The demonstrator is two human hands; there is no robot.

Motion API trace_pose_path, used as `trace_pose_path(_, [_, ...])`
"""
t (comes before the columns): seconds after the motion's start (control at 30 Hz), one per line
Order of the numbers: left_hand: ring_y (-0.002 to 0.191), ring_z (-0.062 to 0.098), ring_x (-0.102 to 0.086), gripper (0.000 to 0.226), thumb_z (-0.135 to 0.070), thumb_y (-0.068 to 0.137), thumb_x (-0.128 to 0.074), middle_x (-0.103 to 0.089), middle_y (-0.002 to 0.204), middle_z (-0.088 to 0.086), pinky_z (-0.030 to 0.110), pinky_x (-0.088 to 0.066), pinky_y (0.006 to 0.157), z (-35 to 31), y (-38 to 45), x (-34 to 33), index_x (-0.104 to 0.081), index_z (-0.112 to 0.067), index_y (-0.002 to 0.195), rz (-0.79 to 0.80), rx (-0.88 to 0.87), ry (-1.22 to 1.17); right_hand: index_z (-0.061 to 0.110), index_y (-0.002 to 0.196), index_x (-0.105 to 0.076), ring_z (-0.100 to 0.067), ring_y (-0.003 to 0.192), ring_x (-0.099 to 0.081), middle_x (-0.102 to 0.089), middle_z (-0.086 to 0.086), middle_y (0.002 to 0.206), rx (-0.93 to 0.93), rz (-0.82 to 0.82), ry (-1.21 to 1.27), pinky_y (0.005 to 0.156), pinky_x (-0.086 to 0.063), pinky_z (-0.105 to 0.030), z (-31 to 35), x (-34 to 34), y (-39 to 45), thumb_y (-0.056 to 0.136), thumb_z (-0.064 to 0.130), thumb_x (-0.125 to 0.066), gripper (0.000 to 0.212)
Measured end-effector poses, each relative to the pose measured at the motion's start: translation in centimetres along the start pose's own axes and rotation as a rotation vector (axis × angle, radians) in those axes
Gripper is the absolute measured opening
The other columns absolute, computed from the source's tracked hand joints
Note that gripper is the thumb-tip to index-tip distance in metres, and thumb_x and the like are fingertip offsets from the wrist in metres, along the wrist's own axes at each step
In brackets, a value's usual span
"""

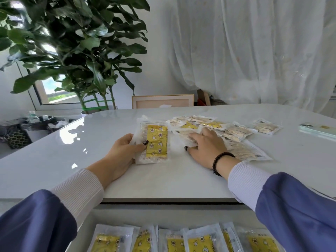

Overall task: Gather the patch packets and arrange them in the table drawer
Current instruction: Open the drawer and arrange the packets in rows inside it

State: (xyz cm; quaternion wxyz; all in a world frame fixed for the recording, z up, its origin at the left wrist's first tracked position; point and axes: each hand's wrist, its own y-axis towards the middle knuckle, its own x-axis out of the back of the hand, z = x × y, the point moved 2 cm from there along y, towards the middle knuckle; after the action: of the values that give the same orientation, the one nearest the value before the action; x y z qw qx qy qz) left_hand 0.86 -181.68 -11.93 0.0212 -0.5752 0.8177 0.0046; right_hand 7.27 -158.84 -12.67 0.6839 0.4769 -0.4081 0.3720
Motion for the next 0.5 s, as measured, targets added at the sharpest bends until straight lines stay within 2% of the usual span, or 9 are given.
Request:
trace_pose_path(0.07, [0.084, 0.032, -0.07, 0.015, 0.005, 0.09, -0.055, -0.07, 0.101, 0.021, 0.047, -0.058, 0.079, -0.1, 0.1, 0.1, -0.057, 0.002, 0.105, -0.041, 0.018, -0.058, 0.028, 0.116, -0.06, -0.024, 0.109, -0.043, -0.047, -0.001, 0.108, 0.02, -0.042, 0.005, 0.087, -0.042, -0.036, 0.0, 0.1, -0.2, 0.092, 0.034, -0.045, 0.029])
trace_pose_path(0.1, [0.079, 0.031, -0.07, 0.011, 0.005, 0.091, -0.053, -0.069, 0.097, 0.022, 0.046, -0.059, 0.075, -0.1, 0.2, 0.1, -0.056, 0.003, 0.102, -0.059, 0.024, -0.096, 0.026, 0.098, -0.064, -0.025, 0.104, -0.045, -0.047, -0.002, 0.101, 0.026, -0.07, 0.047, 0.082, -0.042, -0.034, 0.0, 0.1, -0.2, 0.092, 0.028, -0.043, 0.022])
trace_pose_path(0.17, [0.063, 0.026, -0.07, 0.008, 0.004, 0.093, -0.049, -0.071, 0.081, 0.018, 0.038, -0.061, 0.062, -0.2, 0.5, 0.2, -0.056, 0.003, 0.094, -0.082, 0.027, -0.161, 0.025, 0.067, -0.051, -0.025, 0.088, -0.049, -0.045, -0.002, 0.088, 0.019, -0.156, 0.18, 0.069, -0.039, -0.031, -0.2, 0.4, -0.1, 0.094, 0.02, -0.04, 0.03])
trace_pose_path(0.2, [0.057, 0.023, -0.07, 0.011, 0.004, 0.094, -0.046, -0.071, 0.072, 0.015, 0.034, -0.06, 0.056, -0.3, 0.5, 0.3, -0.057, 0.004, 0.094, -0.089, 0.028, -0.171, 0.026, 0.063, -0.047, -0.024, 0.081, -0.049, -0.046, -0.002, 0.086, 0.005, -0.216, 0.261, 0.064, -0.038, -0.03, -0.3, 0.7, -0.1, 0.095, 0.018, -0.039, 0.034])
trace_pose_path(0.27, [0.052, 0.019, -0.069, 0.02, 0.005, 0.096, -0.041, -0.071, 0.073, 0.013, 0.029, -0.059, 0.05, -0.3, 0.5, 0.3, -0.055, 0.004, 0.11, -0.094, 0.025, -0.174, 0.022, 0.075, -0.056, -0.024, 0.078, -0.052, -0.05, -0.003, 0.089, -0.01, -0.373, 0.351, 0.064, -0.04, -0.03, -0.7, 1.4, -0.2, 0.097, 0.014, -0.038, 0.029])
trace_pose_path(0.3, [0.054, 0.019, -0.069, 0.031, 0.005, 0.096, -0.039, -0.07, 0.085, 0.014, 0.028, -0.058, 0.048, -0.2, 0.6, 0.4, -0.049, -0.001, 0.125, -0.098, 0.024, -0.195, 0.017, 0.093, -0.063, -0.025, 0.084, -0.056, -0.054, -0.005, 0.094, -0.013, -0.442, 0.359, 0.068, -0.044, -0.031, -0.9, 1.7, -0.3, 0.097, 0.011, -0.038, 0.026])
trace_pose_path(0.37, [0.064, 0.021, -0.07, 0.054, 0.004, 0.098, -0.035, -0.063, 0.112, 0.016, 0.029, -0.059, 0.052, 0.1, 1.0, 0.8, -0.035, -0.021, 0.145, -0.103, 0.028, -0.236, 0.015, 0.13, -0.054, -0.028, 0.098, -0.059, -0.06, -0.009, 0.11, -0.003, -0.5, 0.362, 0.079, -0.05, -0.036, -1.1, 2.0, -0.4, 0.096, 0.003, -0.038, 0.04])
trace_pose_path(0.43, [0.069, 0.022, -0.071, 0.051, 0.005, 0.098, -0.029, -0.061, 0.119, 0.017, 0.03, -0.061, 0.057, -0.1, 0.8, 0.8, -0.052, -0.023, 0.133, -0.073, 0.017, -0.204, 0.023, 0.146, -0.033, -0.031, 0.093, -0.06, -0.059, -0.011, 0.112, 0.016, -0.482, 0.292, 0.077, -0.052, -0.039, -1.3, 2.1, -0.3, 0.092, -0.007, -0.039, 0.063])
trace_pose_path(0.5, [0.067, 0.021, -0.072, 0.048, 0.008, 0.095, -0.028, -0.066, 0.114, 0.019, 0.028, -0.06, 0.056, -0.3, 0.4, 0.4, -0.069, -0.013, 0.106, -0.056, 0.005, -0.162, 0.025, 0.146, -0.032, -0.034, 0.08, -0.059, -0.054, -0.013, 0.106, 0.052, -0.469, 0.158, 0.065, -0.051, -0.037, -1.8, 2.2, -0.1, 0.085, -0.015, -0.042, 0.074])
